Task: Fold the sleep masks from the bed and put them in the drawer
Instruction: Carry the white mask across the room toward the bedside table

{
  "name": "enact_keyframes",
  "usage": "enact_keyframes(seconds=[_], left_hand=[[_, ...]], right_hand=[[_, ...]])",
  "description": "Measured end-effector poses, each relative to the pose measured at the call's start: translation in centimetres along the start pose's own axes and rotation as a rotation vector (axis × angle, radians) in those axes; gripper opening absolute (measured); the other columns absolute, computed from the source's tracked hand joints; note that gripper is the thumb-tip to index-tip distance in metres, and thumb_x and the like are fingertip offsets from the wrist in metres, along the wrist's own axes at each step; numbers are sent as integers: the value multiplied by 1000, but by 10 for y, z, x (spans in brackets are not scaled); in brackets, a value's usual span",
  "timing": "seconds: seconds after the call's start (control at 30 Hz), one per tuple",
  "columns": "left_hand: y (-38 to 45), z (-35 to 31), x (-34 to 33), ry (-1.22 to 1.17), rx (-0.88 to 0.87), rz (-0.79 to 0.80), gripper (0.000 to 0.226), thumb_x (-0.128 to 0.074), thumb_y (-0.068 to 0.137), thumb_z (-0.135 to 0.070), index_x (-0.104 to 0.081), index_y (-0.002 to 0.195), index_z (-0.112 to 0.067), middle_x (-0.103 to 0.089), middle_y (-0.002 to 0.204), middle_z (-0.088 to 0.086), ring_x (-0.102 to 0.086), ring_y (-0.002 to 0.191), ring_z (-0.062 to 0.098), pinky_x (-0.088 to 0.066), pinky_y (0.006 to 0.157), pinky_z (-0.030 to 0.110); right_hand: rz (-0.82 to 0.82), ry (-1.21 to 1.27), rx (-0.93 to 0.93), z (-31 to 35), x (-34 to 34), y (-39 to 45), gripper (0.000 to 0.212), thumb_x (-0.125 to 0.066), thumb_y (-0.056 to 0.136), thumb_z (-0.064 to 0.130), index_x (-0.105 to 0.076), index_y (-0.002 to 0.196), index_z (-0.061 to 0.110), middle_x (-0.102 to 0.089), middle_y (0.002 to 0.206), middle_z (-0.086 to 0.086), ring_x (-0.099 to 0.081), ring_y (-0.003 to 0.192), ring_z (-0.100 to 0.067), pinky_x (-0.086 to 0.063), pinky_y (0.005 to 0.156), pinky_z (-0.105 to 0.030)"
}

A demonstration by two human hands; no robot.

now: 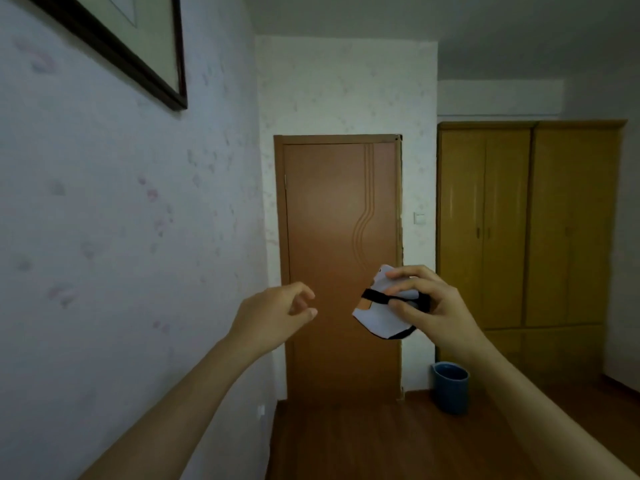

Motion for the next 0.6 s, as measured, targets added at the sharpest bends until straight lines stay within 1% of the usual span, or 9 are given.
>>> enact_keyframes(seconds=[0.07,0.17,0.27,0.37,0.47,0.53,0.6], left_hand=[[33,25,-4,-3,31,-14,27,-54,91,-45,-58,115,-33,-63,100,-19,-58,92,1,-42,72,21],[75,61,-16,59,44,-8,26,-55,90,-46,-59,113,-34,-63,99,-19,-58,92,2,-45,73,24],[120,103,-35,118,42,-1,24,-54,89,-48,-58,110,-38,-64,100,-21,-57,90,-2,-38,65,17],[176,133,-62,152,-2,2,25,-52,89,-49,-58,111,-40,-63,99,-23,-56,89,-4,-34,63,11],[243,156,-102,148,-78,21,25,-51,90,-49,-57,112,-40,-63,99,-23,-56,89,-5,-36,66,11],[293,167,-141,120,-139,46,25,-51,90,-50,-58,111,-41,-64,99,-23,-57,89,-6,-38,69,12],[335,168,-177,109,-185,86,25,-51,90,-52,-57,112,-41,-65,101,-23,-57,89,-7,-39,70,11]], right_hand=[[4,26,26,-33,-14,37,21,-67,83,0,-72,93,18,-59,118,3,-53,115,-1,-46,92,-16],[29,77,28,-83,-41,82,16,-66,84,0,-72,95,10,-59,119,0,-53,117,-5,-45,94,-16],[27,121,50,-134,-71,119,17,-67,83,0,-72,94,12,-60,116,6,-53,119,-6,-47,95,-20],[59,139,51,-189,-98,160,17,-67,83,0,-72,93,13,-58,114,13,-53,117,-3,-47,93,-18],[43,116,41,-251,-114,201,19,-67,83,0,-73,92,16,-58,113,15,-53,116,-2,-47,91,-16],[33,88,10,-302,-117,224,19,-68,83,2,-73,91,18,-59,114,16,-53,118,-4,-46,93,-17],[31,63,-32,-343,-110,238,20,-68,84,4,-73,90,22,-58,115,17,-53,119,-5,-47,96,-22]])
Point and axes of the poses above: each hand's wrist, its own y-axis towards the middle knuckle, its own x-axis out of the back of the hand, z = x × y, the point moved 10 cm from there along y, towards the middle knuckle
